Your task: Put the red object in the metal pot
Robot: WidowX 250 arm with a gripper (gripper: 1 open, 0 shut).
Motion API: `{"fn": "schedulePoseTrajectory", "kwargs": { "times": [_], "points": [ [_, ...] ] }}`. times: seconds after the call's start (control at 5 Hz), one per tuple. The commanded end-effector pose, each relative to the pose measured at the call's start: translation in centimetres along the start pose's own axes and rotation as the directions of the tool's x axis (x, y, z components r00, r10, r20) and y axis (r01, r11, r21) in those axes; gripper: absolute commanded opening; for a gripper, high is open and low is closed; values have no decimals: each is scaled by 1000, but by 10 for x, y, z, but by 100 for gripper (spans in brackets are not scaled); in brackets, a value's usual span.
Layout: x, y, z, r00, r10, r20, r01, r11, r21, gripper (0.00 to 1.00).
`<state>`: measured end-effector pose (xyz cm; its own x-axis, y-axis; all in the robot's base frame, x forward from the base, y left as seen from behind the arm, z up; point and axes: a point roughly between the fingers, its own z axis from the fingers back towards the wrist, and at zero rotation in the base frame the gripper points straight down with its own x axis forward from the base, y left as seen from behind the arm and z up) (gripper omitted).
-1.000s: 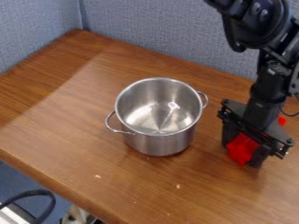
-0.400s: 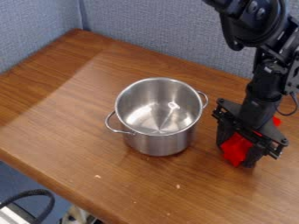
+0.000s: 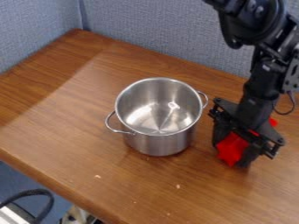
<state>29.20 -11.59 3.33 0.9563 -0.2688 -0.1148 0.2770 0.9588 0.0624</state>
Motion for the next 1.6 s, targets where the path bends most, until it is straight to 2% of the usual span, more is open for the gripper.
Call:
{"fn": "schedulePoseTrajectory", "kwargs": {
  "times": [0.0, 0.2, 0.4, 0.6, 0.8, 1.4],
  "points": [
    [4, 9, 40, 995, 14, 96, -14, 1000, -5, 0],
    [-16, 22, 75, 993, 50, 104, -52, 998, 20, 0],
    [-42, 48, 101, 984, 146, 104, -150, 988, 31, 0],
    [-65, 92, 100, 966, 241, 88, -243, 970, 17, 0],
    [-75, 110, 89, 953, 290, 81, -289, 957, -23, 0],
    [-63, 87, 60, 964, 259, 63, -257, 965, -43, 0]
  ]
}}
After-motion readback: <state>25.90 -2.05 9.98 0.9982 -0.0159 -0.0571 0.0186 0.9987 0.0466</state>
